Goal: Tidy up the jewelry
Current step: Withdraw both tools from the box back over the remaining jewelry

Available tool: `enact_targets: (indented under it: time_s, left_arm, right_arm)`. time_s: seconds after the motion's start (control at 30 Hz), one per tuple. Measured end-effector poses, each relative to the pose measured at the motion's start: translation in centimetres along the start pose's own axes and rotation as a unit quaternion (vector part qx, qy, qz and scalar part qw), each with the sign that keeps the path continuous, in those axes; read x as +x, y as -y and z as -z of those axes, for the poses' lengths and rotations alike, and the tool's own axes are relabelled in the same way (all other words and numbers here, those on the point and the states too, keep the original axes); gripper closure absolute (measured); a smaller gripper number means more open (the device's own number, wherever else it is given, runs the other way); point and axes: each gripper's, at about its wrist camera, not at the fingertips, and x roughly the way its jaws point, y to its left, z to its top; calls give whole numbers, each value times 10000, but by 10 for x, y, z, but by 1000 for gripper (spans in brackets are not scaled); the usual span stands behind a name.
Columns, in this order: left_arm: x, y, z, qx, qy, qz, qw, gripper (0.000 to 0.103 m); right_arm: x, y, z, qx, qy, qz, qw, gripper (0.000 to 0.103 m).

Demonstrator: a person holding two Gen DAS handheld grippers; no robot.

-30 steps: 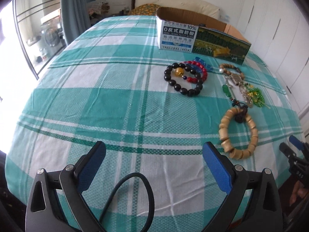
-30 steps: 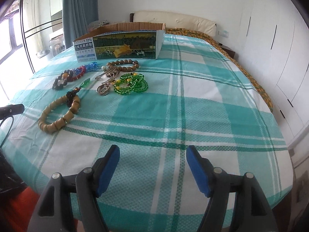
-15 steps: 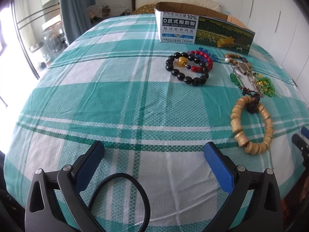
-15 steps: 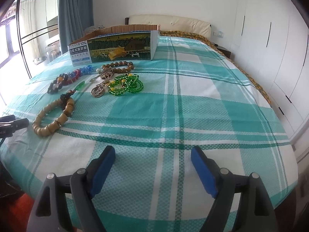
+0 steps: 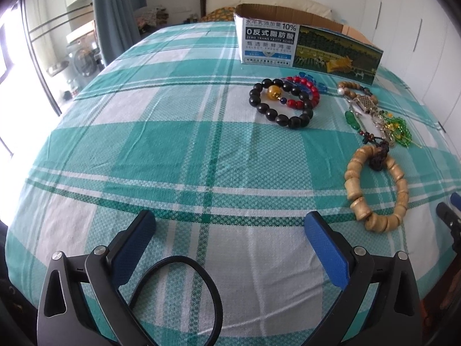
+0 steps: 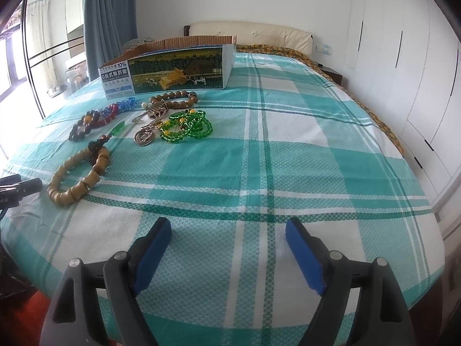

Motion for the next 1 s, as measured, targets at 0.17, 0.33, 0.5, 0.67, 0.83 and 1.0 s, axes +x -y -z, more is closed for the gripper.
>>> enact_targets:
  time_s: [0.17, 0.33, 0.5, 0.67, 0.83, 1.0]
  left_arm:
    - [0, 0, 1, 9, 11, 10, 10000, 0]
    - [0, 0, 1, 35, -25, 25, 10000, 0]
    - [0, 0, 0, 61, -102, 39, 9999, 0]
    - [0, 1, -1, -6, -169, -19, 9999, 0]
    - [1, 1, -2, 11, -247, -10, 9997, 0]
    - [2, 1, -3, 28, -252, 29, 9997, 0]
  right_arm:
    - [3, 0, -5, 12, -205, 2, 9998, 19]
    - [4, 0, -7, 19, -350, 10, 9994, 19]
    - [5, 0, -9, 50, -452, 32, 9990, 19]
    - [6, 0, -10, 97, -561, 61, 9984, 19]
    - [7, 0, -11, 123, -645, 93, 9978, 19]
    - [6, 0, -9, 79, -578, 65, 9983, 19]
